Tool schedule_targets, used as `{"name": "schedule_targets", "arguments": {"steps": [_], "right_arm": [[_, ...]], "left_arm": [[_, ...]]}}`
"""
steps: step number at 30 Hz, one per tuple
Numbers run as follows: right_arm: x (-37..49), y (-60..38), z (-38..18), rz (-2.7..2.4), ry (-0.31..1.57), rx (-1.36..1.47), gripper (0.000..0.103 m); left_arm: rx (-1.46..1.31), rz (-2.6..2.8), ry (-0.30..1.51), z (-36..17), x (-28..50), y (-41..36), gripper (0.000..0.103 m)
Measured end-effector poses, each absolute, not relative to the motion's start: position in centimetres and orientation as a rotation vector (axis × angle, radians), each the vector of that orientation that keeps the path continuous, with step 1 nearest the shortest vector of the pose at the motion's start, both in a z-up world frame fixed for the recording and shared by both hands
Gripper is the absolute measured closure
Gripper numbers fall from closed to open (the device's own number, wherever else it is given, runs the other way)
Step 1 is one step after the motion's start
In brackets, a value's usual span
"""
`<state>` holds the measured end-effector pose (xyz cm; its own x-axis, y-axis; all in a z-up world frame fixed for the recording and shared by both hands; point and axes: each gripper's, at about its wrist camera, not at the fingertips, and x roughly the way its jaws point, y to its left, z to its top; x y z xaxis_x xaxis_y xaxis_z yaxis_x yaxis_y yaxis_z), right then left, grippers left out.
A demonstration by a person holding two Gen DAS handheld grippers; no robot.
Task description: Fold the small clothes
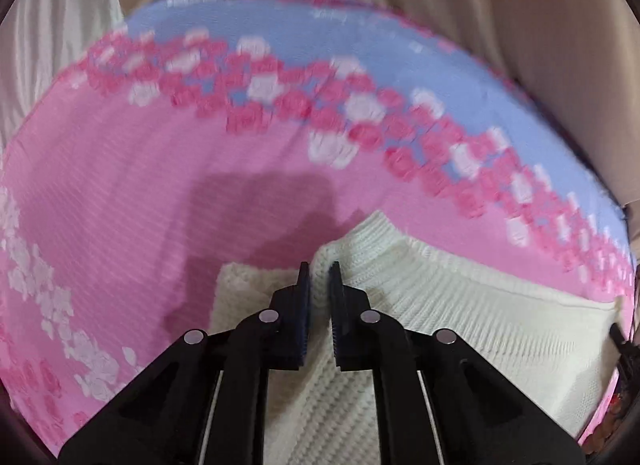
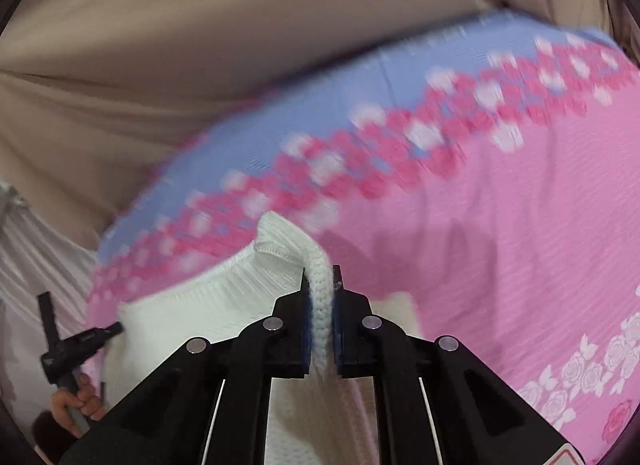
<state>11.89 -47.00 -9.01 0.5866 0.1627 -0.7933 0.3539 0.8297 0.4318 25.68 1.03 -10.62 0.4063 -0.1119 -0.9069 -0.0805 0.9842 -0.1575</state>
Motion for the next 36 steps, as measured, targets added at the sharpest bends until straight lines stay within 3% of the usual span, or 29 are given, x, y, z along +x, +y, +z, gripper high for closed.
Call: {"name": "schedule_targets", "arguments": {"steps": [3,5,6,7,8,9,10,12,17,18,19,20,21,22,26,30,34,36], "right_arm": [[11.4,-47.2,-10.8,-0.122,1.007,0.641,0.097],[9.8,-47.2,-8.4,-0.125,0.953,0.69,0.084],[7.8,-46.9,-6.4,-0.129,0.901,0.684,0.084],[6.2,-46.6,-5.3,-0.122,0.881,0.686,0.074],[5.0,-46.5,-4.6,-0.122,0.879,0.688,0.051],[2.2,-45.9,-4.3,-0.132,0.889,0.675,0.041],[0.3,-45.7,-4.5,-0.142,0.901,0.664,0.036],[-4.2,-44.8,-6.4,-0.154,0.965,0.668,0.034],[-9.7,-41.7,-12.4,-0.121,1.068,0.817,0.032],[-9.5,-41.0,-12.1,-0.12,1.034,0.794,0.032],[-8.7,-40.6,-12.1,-0.082,1.034,0.813,0.039],[-7.7,-40.3,-12.1,-0.067,1.028,0.835,0.069],[-7.0,-40.3,-12.0,-0.063,1.026,0.835,0.089],[-6.6,-40.6,-11.5,-0.079,1.025,0.828,0.093],[-8.7,-42.9,-8.1,-0.147,0.95,0.781,0.096],[-14.1,-44.0,-7.8,-0.193,1.003,0.748,0.097],[-18.9,-43.8,-12.0,-0.242,1.103,0.78,0.096],[-19.3,-43.7,-13.4,-0.233,1.104,0.822,0.094]], "left_arm": [[-0.148,-0.037,1.127,-9.9,25.1,0.7,0.092],[-0.196,-0.074,1.12,-8.5,23.7,1.5,0.09],[-0.215,-0.076,1.097,-7.4,22.2,2.4,0.082],[-0.23,-0.076,1.082,-6.5,20.4,3.3,0.075],[-0.251,-0.08,1.074,-5.8,18.3,4.4,0.056],[-0.265,-0.071,1.072,-5.6,16.8,5.3,0.041],[-0.295,-0.058,1.078,-5.6,14.0,6.6,0.038],[-0.358,-0.051,1.133,-6.9,10.1,8.2,0.03],[-0.591,0.027,1.242,-11.8,4.6,10.3,0.029],[-0.582,0.037,1.21,-11.4,4.4,9.8,0.037],[-0.584,0.013,1.197,-11.1,4.8,9.4,0.047],[-0.588,-0.018,1.209,-10.9,5.6,9.0,0.069],[-0.584,-0.022,1.221,-10.7,6.1,8.8,0.083],[-0.578,-0.02,1.228,-10.3,6.5,8.8,0.084],[-0.539,-0.005,1.225,-8.6,5.4,10.7,0.089],[-0.548,-0.034,1.317,-10.2,1.0,11.8,0.089],[-0.55,-0.027,1.346,-12.4,-2.7,11.6,0.089],[-0.499,-0.032,1.349,-11.4,-2.0,10.9,0.083]]}}
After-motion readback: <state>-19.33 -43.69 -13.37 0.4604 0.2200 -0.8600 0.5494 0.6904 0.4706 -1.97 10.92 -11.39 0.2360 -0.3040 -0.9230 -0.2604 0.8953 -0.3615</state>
